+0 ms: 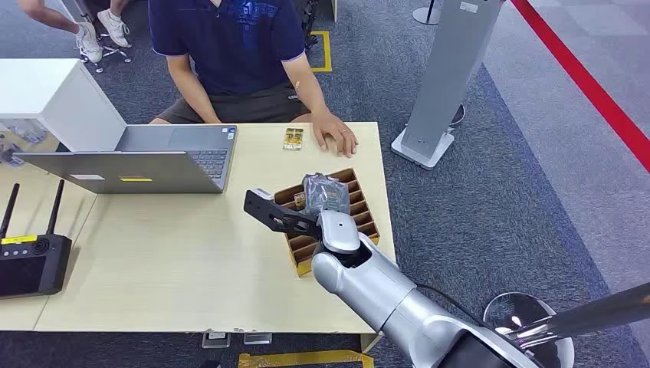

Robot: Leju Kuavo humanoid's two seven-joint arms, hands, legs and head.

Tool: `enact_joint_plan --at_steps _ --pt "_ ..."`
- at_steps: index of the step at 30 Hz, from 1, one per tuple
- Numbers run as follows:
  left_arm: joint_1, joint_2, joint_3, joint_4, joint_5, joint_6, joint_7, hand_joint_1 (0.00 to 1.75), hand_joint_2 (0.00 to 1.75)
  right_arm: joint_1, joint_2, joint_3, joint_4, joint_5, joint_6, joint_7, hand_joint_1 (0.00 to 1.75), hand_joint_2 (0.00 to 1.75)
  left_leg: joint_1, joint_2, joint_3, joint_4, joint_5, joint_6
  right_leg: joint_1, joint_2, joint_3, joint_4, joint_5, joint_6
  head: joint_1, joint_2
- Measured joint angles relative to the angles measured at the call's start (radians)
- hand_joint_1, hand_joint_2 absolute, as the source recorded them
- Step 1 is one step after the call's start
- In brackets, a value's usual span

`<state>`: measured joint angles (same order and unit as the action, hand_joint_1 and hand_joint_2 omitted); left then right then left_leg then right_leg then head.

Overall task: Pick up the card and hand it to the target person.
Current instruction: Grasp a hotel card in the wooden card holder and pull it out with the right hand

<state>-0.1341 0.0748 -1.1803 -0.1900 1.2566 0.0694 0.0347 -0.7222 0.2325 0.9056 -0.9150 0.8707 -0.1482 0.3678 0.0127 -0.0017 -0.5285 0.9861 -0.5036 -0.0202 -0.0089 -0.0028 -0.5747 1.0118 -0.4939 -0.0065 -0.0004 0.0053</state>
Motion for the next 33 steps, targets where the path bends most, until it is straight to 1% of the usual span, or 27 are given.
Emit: enact_joint_plan --at_steps 18,33 --pt "0.001 0.0 0.0 0.0 0.0 0.0 0.002 0.0 0.0 0.011 0.0 0.002 0.013 -0.006 0.002 -0.022 0.63 1.75 0.0 0.0 0.0 0.0 0.0 0.0 0.0 0.0 0.0 0.0 0.0 0.0 0.0 0.0" --pt "0.001 0.0 0.0 0.0 -0.002 0.0 0.0 0.0 0.0 0.019 0.0 0.008 0.022 -0.013 0.012 -0.02 0.64 1.75 0.0 0.0 0.0 0.0 0.0 0.0 0.0 0.0 0.0 0.0 0.0 0.0 0.0 0.0"
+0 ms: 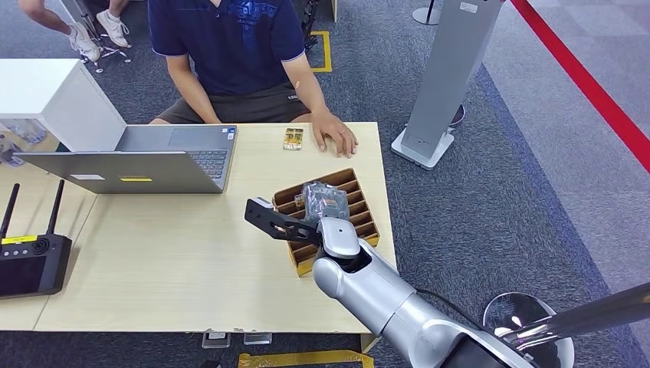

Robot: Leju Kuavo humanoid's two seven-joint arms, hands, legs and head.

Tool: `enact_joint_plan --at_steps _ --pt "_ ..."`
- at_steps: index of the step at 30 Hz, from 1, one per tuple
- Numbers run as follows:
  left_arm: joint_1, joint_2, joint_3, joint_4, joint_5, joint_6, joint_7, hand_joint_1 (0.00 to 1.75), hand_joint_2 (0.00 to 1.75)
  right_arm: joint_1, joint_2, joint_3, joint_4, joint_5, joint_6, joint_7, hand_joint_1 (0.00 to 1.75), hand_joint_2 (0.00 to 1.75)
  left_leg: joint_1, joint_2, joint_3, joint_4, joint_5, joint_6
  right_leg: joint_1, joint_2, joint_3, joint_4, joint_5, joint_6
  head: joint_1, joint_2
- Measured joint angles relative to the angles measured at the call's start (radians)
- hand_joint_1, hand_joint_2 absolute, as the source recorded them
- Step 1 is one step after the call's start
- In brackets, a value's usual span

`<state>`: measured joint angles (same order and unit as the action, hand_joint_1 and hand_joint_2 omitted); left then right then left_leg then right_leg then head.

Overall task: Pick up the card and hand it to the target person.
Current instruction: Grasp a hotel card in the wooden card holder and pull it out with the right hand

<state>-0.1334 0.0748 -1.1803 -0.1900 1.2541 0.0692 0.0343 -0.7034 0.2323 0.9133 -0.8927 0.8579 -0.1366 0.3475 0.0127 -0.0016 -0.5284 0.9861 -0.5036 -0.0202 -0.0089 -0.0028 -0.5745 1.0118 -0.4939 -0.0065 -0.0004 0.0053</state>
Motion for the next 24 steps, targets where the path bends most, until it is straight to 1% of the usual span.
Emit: enact_joint_plan --at_steps 5,7,11,13,15,17,20,24 --pt "0.0 0.0 0.0 0.0 -0.002 -0.005 0.0 0.0 0.0 0.0 0.0 0.0 0.0 0.0 0.001 0.005 0.65 1.75 0.0 0.0 0.0 0.0 0.0 0.0 0.0 0.0 0.0 0.0 0.0 0.0 0.0 0.0" --pt "0.0 0.0 0.0 0.0 -0.003 -0.008 0.0 0.0 0.0 0.0 0.0 0.0 0.0 0.001 0.002 0.011 0.68 1.75 0.0 0.0 0.0 0.0 0.0 0.0 0.0 0.0 0.0 0.0 0.0 0.0 0.0 0.0" --pt "0.0 0.0 0.0 0.0 -0.006 -0.009 0.0 0.0 0.0 0.0 0.0 0.001 -0.001 0.001 0.003 0.026 0.83 1.75 0.0 0.0 0.0 0.0 0.0 0.0 0.0 0.0 0.0 0.0 0.0 0.0 0.0 0.0" --pt "0.0 0.0 0.0 0.0 -0.008 -0.009 0.0 0.0 0.0 -0.001 0.0 0.001 -0.002 0.002 0.003 0.032 0.88 1.75 0.0 0.0 0.0 0.0 0.0 0.0 0.0 0.0 0.0 0.0 0.0 0.0 0.0 0.0" --pt "0.0 0.0 0.0 0.0 -0.011 -0.009 0.0 0.0 0.0 -0.002 0.0 0.001 -0.004 0.002 0.002 0.036 0.99 1.75 0.0 0.0 0.0 0.0 0.0 0.0 0.0 0.0 0.0 0.0 0.0 0.0 0.0 0.0" --pt "-0.001 0.0 0.0 0.0 -0.013 -0.009 0.0 0.0 0.0 -0.002 -0.002 0.001 -0.006 0.003 0.002 0.04 1.15 1.75 0.0 0.0 0.0 0.0 0.0 0.0 0.0 0.0 0.0 0.0 0.0 0.0 0.0 0.0" --pt "-0.002 0.0 0.0 0.0 -0.017 -0.009 0.001 0.0 0.0 -0.004 -0.005 0.001 -0.009 0.004 0.002 0.044 1.31 1.75 0.0 0.0 0.0 0.0 0.0 0.0 0.0 0.0 0.0 0.0 0.0 0.0 0.0 0.0" --pt "-0.004 0.0 0.0 0.0 -0.019 -0.009 0.005 0.0 0.0 -0.004 -0.009 0.001 -0.012 0.005 0.002 0.045 1.37 1.75 0.0 0.0 0.0 0.0 0.0 0.0 0.0 0.0 0.0 0.0 0.0 0.0 0.0 0.0"
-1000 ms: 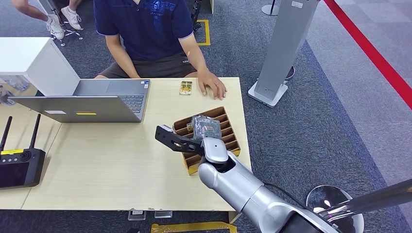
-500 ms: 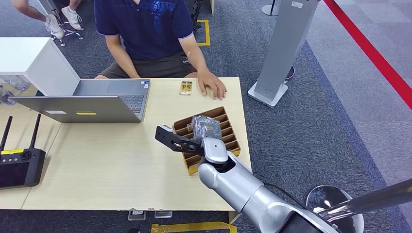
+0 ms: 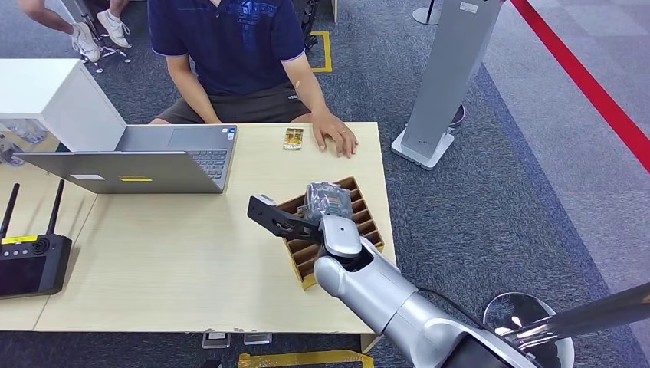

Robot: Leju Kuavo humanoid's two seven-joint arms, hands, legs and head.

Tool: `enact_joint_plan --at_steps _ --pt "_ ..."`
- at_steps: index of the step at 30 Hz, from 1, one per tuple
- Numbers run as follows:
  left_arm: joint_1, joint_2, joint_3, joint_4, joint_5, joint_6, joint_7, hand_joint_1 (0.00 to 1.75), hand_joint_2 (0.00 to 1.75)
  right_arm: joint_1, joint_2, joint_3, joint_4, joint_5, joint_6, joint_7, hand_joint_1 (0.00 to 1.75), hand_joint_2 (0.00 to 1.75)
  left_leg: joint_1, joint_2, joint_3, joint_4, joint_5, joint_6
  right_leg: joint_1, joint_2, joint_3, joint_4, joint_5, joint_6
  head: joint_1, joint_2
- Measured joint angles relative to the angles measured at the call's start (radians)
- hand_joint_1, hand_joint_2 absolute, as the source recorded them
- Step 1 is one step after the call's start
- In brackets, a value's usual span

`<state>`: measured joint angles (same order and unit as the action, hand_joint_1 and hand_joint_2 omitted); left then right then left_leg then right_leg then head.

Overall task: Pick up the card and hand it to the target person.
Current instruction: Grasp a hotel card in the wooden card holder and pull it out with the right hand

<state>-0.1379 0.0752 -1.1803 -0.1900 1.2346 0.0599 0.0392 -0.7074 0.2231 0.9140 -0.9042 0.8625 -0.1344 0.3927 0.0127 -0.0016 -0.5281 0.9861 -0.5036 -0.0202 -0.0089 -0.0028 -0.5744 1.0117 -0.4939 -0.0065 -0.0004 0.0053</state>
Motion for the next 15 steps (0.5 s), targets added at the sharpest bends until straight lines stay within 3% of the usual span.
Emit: enact_joint_plan --at_steps 5,15 --pt "-0.002 0.0 0.0 0.0 -0.002 0.0 0.004 0.0 0.0 0.0 -0.003 0.0 0.0 0.0 0.0 0.001 1.59 1.75 0.0 0.0 0.0 0.0 0.0 0.0 0.0 0.0 0.0 0.0 0.0 0.0 0.0 0.0" --pt "-0.008 0.0 -0.001 0.0 -0.028 0.007 0.015 0.0 0.0 0.004 -0.006 -0.002 -0.002 0.006 -0.015 -0.005 1.61 1.75 0.0 0.0 0.0 0.0 0.0 0.0 0.0 0.0 0.0 0.0 0.0 0.0 0.0 0.0"
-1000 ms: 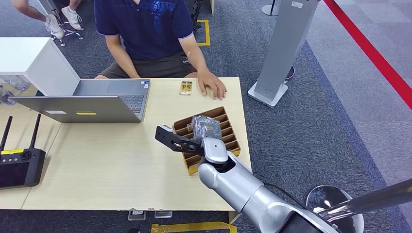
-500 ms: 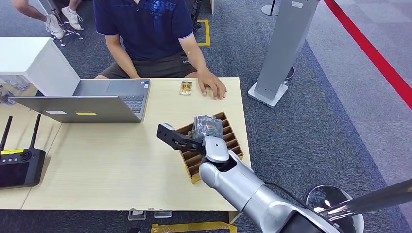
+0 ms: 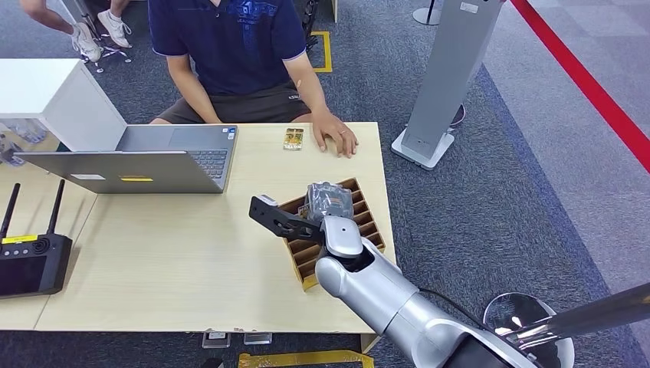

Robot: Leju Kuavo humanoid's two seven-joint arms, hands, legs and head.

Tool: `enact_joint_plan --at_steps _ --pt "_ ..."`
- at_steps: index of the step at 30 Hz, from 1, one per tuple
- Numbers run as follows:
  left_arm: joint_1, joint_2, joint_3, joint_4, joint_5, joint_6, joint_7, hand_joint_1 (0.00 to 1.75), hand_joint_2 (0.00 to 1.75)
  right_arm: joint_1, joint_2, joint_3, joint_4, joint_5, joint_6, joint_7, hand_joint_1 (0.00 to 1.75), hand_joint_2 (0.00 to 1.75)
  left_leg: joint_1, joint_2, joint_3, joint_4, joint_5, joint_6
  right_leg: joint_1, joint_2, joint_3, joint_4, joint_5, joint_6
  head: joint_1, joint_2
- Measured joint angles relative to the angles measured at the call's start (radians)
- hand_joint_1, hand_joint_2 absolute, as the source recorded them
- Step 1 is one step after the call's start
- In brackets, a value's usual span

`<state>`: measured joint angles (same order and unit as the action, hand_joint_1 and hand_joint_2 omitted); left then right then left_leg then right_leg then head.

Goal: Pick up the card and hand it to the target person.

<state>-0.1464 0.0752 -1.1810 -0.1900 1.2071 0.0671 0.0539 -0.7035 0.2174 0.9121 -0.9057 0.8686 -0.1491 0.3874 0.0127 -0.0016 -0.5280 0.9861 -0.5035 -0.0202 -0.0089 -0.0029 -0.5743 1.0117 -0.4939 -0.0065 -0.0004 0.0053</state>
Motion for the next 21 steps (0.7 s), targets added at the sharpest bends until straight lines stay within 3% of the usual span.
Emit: enact_joint_plan --at_steps 6,16,21 --pt "0.001 0.001 0.0 0.0 0.021 0.004 -0.014 0.0 0.0 0.007 -0.015 -0.019 -0.037 0.007 -0.037 -0.005 1.61 1.75 0.0 0.0 0.0 0.0 0.0 0.0 0.0 0.0 0.0 0.0 0.0 0.0 0.0 0.0" --pt "0.021 0.001 0.0 0.0 0.04 0.011 -0.028 0.0 0.0 0.007 -0.09 -0.096 -0.307 0.054 -0.013 0.013 1.61 1.75 0.0 0.0 0.0 0.0 0.0 0.0 0.0 0.0 0.0 0.0 0.0 0.0 0.0 0.0" --pt "0.023 0.001 0.001 0.0 0.043 0.012 -0.032 0.0 0.0 0.005 -0.113 -0.122 -0.4 0.052 -0.067 0.005 1.61 1.75 0.0 0.0 0.0 0.0 0.0 0.0 0.0 0.0 0.0 0.0 0.0 0.0 0.0 0.0"
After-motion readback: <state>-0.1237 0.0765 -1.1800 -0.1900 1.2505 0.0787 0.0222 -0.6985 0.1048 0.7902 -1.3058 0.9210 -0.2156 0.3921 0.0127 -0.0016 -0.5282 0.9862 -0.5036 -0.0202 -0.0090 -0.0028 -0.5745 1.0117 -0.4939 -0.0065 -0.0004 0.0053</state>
